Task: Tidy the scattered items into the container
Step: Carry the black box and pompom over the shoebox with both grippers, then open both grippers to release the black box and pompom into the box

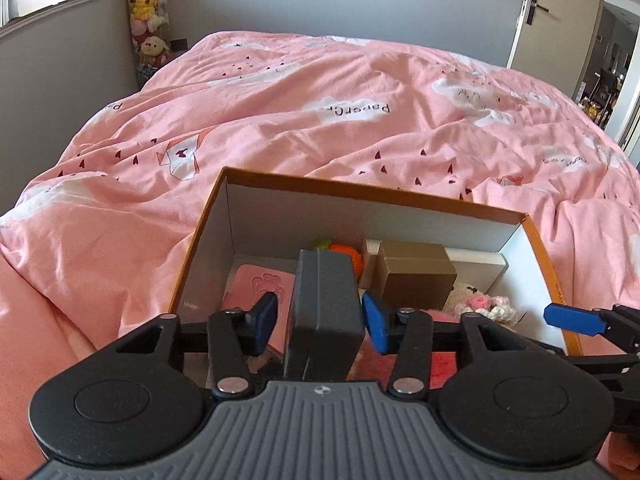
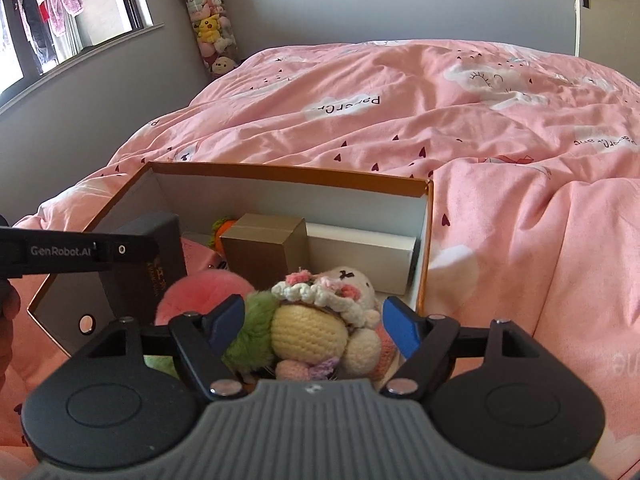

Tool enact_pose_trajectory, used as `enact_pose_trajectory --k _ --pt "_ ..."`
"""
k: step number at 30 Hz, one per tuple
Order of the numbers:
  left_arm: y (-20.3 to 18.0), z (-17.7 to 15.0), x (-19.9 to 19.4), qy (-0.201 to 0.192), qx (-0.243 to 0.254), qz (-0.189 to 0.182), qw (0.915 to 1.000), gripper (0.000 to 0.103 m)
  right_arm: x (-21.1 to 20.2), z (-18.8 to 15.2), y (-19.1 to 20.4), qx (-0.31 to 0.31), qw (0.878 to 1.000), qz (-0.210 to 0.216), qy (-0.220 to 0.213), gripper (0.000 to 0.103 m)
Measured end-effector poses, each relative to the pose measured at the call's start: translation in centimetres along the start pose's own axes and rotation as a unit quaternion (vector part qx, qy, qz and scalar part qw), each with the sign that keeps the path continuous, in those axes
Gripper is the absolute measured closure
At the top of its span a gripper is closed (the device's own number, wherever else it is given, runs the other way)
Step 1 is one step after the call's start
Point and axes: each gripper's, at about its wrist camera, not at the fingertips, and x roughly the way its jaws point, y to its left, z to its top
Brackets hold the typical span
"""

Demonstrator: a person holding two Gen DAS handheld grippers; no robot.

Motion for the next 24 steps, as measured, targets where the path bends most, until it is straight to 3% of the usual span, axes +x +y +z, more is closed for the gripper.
enact_pose_trajectory --k 8,11,13,15,20,24 --pt "-0.5 0.9 -5.5 -0.048 -0.043 -0.034 0.9973 0.033 -2.3 0.8 1.6 -0.014 1.0 -0.005 -0.016 0.02" --pt "-1.3 0.3 -7.1 -0.078 0.001 0.022 0.9968 0.027 -3.5 0.3 2.1 -0.038 0.999 -0.03 -0.019 0.019" --pt "-1.6 -0.8 -7.6 -0.095 0.005 0.047 0.9943 0.023 -4.0 -0.3 1.6 -0.022 1.0 -0.015 -0.01 0.018" --pt "-1.7 -1.7 -7.8 -0.093 0.002 0.051 0.9943 0.022 -4.3 -1.1 1.1 0.002 1.0 -0.001 -0.001 0.018" --pt "-2.0 -3.7 -7.8 -0.057 0.002 0.044 0.9974 0.022 -5.1 -2.6 1.3 0.011 1.0 -0.009 0.009 0.018" --pt "-1.8 -4.8 -7.6 -0.053 0.008 0.057 0.9969 0.021 -4.9 -3.5 1.7 0.032 0.999 -0.009 0.024 0.018"
